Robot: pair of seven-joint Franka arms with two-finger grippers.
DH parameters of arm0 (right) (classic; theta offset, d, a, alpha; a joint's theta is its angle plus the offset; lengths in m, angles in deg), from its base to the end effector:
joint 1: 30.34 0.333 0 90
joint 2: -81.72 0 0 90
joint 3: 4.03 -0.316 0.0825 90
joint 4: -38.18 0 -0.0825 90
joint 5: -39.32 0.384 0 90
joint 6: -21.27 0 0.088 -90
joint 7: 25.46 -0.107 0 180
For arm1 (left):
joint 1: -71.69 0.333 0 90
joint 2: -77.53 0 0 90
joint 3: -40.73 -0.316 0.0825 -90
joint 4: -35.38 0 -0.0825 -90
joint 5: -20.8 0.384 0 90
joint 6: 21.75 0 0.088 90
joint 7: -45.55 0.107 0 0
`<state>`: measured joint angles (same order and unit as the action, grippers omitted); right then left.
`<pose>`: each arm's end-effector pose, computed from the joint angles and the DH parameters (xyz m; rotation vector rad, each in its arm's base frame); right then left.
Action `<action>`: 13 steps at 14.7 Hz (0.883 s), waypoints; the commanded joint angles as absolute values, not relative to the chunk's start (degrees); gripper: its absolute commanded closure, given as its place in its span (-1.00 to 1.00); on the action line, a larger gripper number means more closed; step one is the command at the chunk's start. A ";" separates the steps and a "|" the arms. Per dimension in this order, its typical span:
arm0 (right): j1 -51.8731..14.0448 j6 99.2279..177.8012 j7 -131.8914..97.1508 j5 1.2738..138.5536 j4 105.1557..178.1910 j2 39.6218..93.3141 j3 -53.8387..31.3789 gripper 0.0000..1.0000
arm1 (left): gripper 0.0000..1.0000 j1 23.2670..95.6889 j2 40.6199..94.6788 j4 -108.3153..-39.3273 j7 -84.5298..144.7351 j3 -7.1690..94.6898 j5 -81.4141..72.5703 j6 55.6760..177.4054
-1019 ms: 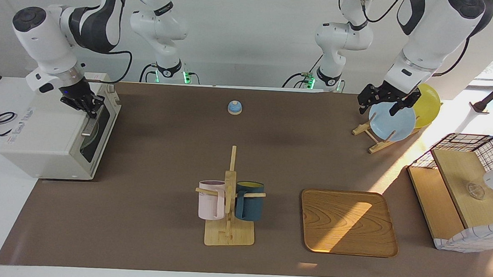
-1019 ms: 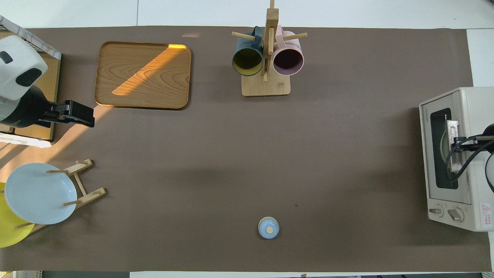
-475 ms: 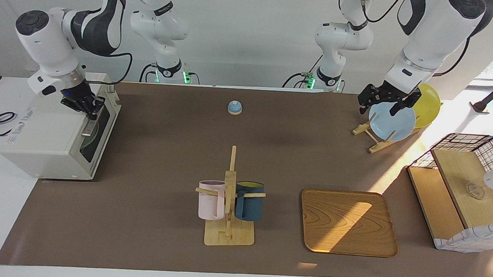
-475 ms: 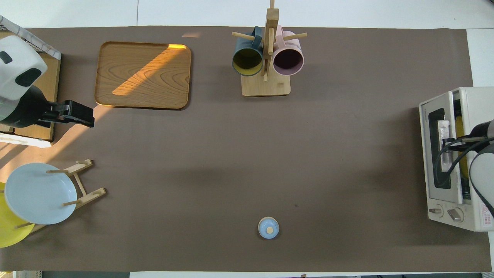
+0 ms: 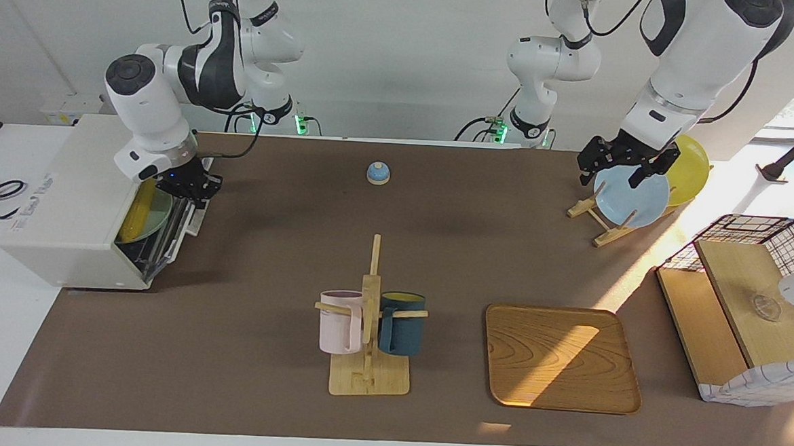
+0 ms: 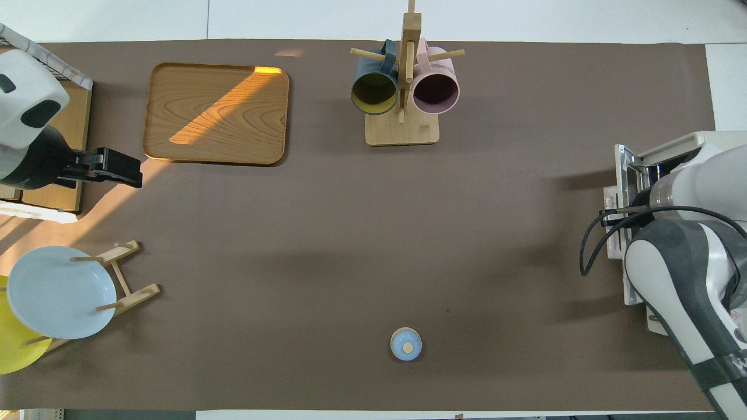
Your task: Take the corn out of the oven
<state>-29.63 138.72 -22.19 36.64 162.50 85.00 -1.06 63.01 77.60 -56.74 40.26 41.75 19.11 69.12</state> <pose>0.5165 -0.0231 0.4136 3.1046 0.0631 -0.1001 0.5461 -0.0965 0.6091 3.1126 -0.1187 -0.0378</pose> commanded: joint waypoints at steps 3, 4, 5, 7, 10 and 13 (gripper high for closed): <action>-30.52 151.06 -22.90 38.43 165.96 79.88 -0.78 1.00 | -1.00 63.35 78.41 -57.52 40.10 41.96 19.84 70.53; -29.12 154.21 -23.95 38.97 167.98 80.05 -0.78 1.00 | -1.00 63.35 78.41 -57.52 40.10 41.96 19.84 70.53; -28.33 156.07 -24.48 38.97 169.48 80.31 -0.78 1.00 | -1.00 63.35 78.41 -57.52 40.18 41.96 19.84 70.62; -28.23 159.07 -26.68 38.97 171.59 79.71 -0.78 1.00 | -1.00 63.35 78.41 -57.52 40.27 41.96 19.84 70.88; -28.23 161.45 -26.86 39.15 172.13 78.03 -1.04 1.00 | -1.00 63.26 78.41 -57.52 40.27 41.96 19.84 71.15; -25.43 163.99 -29.14 41.15 172.13 75.32 -1.13 1.00 | -1.00 63.00 78.41 -57.52 40.19 41.96 19.84 71.23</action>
